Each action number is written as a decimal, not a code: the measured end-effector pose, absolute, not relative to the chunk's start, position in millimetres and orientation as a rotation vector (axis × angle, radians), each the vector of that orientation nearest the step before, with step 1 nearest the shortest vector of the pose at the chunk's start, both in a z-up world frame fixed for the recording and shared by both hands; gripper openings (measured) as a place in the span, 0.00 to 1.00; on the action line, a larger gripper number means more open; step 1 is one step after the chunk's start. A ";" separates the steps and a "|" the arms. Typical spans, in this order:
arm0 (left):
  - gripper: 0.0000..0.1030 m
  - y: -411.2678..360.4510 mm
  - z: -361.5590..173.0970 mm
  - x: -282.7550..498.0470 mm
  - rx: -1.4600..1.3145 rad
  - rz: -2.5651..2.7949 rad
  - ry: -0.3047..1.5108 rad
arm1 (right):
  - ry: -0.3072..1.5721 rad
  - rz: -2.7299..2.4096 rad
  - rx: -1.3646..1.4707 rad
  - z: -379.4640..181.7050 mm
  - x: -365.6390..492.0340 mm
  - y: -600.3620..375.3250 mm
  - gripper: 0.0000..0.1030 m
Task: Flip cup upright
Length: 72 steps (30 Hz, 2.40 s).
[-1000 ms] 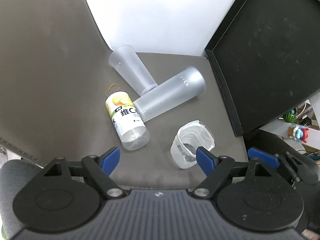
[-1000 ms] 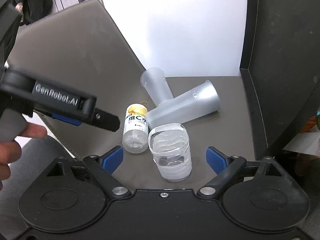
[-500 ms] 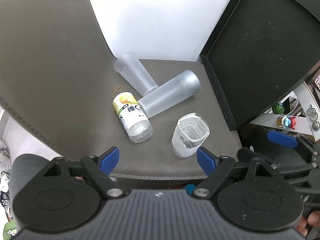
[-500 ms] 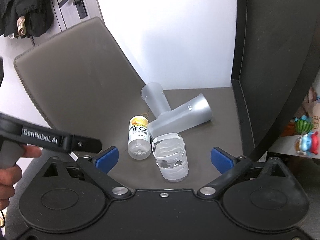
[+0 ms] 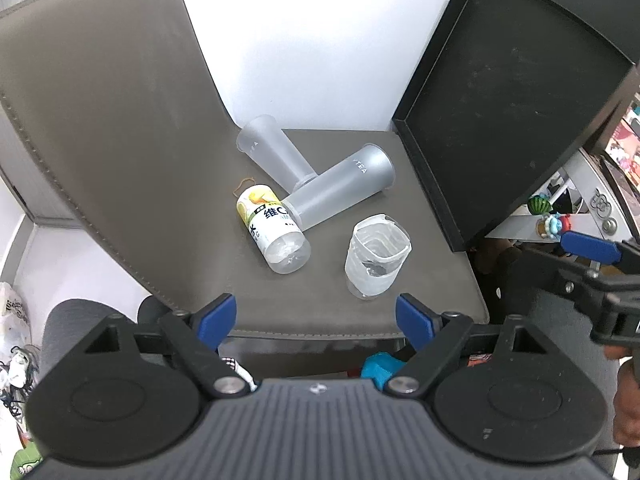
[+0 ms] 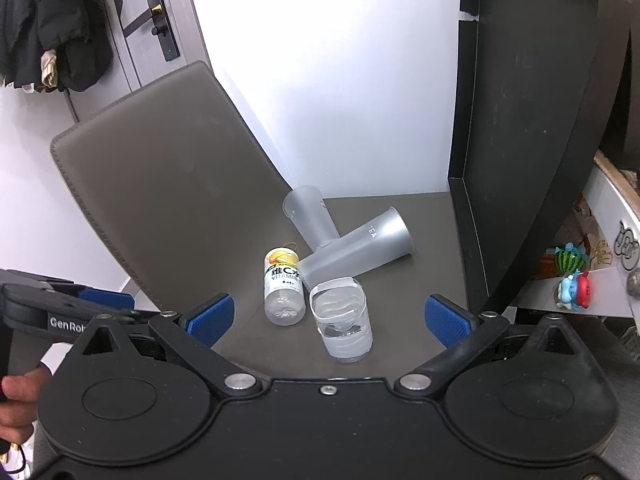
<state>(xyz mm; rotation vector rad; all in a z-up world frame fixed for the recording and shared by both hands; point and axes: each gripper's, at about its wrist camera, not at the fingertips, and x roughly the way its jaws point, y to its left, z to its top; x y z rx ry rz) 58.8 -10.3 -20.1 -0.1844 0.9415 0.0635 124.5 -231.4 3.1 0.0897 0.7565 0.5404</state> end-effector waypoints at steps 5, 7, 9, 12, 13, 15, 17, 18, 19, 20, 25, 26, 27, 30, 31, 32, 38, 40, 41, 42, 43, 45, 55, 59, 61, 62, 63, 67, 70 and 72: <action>0.84 -11.7 -20.8 43.1 -0.178 0.050 0.935 | 0.761 0.532 0.094 9.1 115.9 -234.7 1.00; 0.84 -12.4 -20.0 38.5 -0.165 0.052 0.931 | 0.764 0.531 0.091 10.7 111.6 -236.1 1.00; 0.84 -11.5 -18.8 33.6 -0.175 0.052 0.927 | 0.766 0.535 0.094 12.9 107.5 -238.8 1.00; 0.84 -13.7 -16.9 26.4 -0.169 0.044 0.921 | 0.772 0.541 0.092 16.1 101.5 -242.2 1.00; 0.84 -14.8 -15.9 23.9 -0.164 0.040 0.918 | 0.772 0.544 0.091 17.3 99.5 -243.1 1.00; 0.84 -16.3 -14.3 19.1 -0.165 0.029 0.918 | 0.774 0.546 0.092 18.8 95.8 -244.7 1.00; 0.84 -16.4 -11.8 14.3 -0.179 0.016 0.919 | 0.778 0.542 0.094 20.1 93.2 -245.7 1.00; 0.84 -16.8 -9.4 10.7 -0.182 0.020 0.913 | 0.780 0.541 0.094 20.2 91.9 -246.2 1.00; 0.84 -17.4 -6.6 6.7 -0.179 0.026 0.903 | 0.783 0.542 0.092 20.2 90.1 -246.4 1.00; 0.84 -18.4 -4.3 3.4 -0.175 0.028 0.894 | 0.785 0.544 0.090 20.2 88.1 -246.4 1.00; 0.85 -22.0 2.1 -8.8 -0.165 0.021 0.878 | 0.790 0.546 0.082 19.4 79.2 -246.3 1.00; 0.85 -22.5 2.5 -9.9 -0.163 0.021 0.876 | 0.793 0.544 0.083 18.8 77.9 -246.8 1.00; 0.85 -23.0 2.9 -11.2 -0.161 0.020 0.874 | 0.796 0.545 0.085 18.3 76.6 -247.5 1.00; 0.85 -23.5 3.1 -14.4 -0.160 0.023 0.871 | 0.798 0.548 0.081 17.4 72.5 -248.5 1.00; 0.85 -23.3 3.0 -15.0 -0.160 0.024 0.871 | 0.798 0.545 0.077 17.2 71.2 -248.8 1.00; 0.85 -23.6 2.5 -15.6 -0.161 0.024 0.871 | 0.800 0.542 0.072 17.0 70.6 -248.9 1.00; 0.85 -22.2 0.2 -17.6 -0.159 0.026 0.877 | 0.793 0.536 0.076 19.7 66.6 -252.1 1.00; 0.85 -21.9 -0.1 -17.9 -0.158 0.028 0.877 | 0.791 0.540 0.076 20.5 66.6 -252.9 1.00; 0.85 -22.0 -0.4 -17.9 -0.155 0.028 0.877 | 0.791 0.537 0.075 20.9 66.7 -252.9 1.00; 0.85 -22.0 -0.9 -18.6 -0.152 0.028 0.878 | 0.791 0.537 0.073 21.0 66.7 -253.0 1.00; 0.85 -22.0 -0.9 -18.6 -0.150 0.031 0.881 | 0.792 0.537 0.073 20.9 67.0 -253.3 1.00; 0.85 -21.7 0.4 -18.5 -0.163 0.023 0.882 | 0.796 0.535 0.074 20.3 68.0 -253.6 1.00; 0.86 -23.2 5.3 -21.1 -0.156 0.009 0.869 | 0.803 0.543 0.077 18.1 70.0 -255.1 1.00; 0.86 -23.1 4.5 -20.2 -0.155 0.017 0.874 | 0.803 0.541 0.077 17.2 69.8 -255.3 1.00; 0.86 -23.1 4.1 -20.2 -0.156 0.015 0.874 | 0.802 0.538 0.074 16.9 69.4 -255.1 1.00; 0.86 -23.1 4.0 -20.2 -0.157 0.014 0.875 | 0.802 0.537 0.072 16.9 69.3 -254.7 1.00; 0.86 -23.1 3.9 -20.1 -0.157 0.015 0.875 | 0.804 0.536 0.072 16.8 69.5 -254.7 1.00; 0.86 -23.4 4.0 -19.9 -0.154 0.015 0.875 | 0.802 0.539 0.070 17.2 70.0 -255.2 1.00; 0.86 -23.1 4.1 -20.1 -0.156 0.017 0.874 | 0.803 0.540 0.073 17.2 70.2 -255.5 1.00; 0.86 -22.1 4.1 -20.4 -0.157 0.017 0.872 | 0.804 0.550 0.080 17.9 69.7 -256.0 1.00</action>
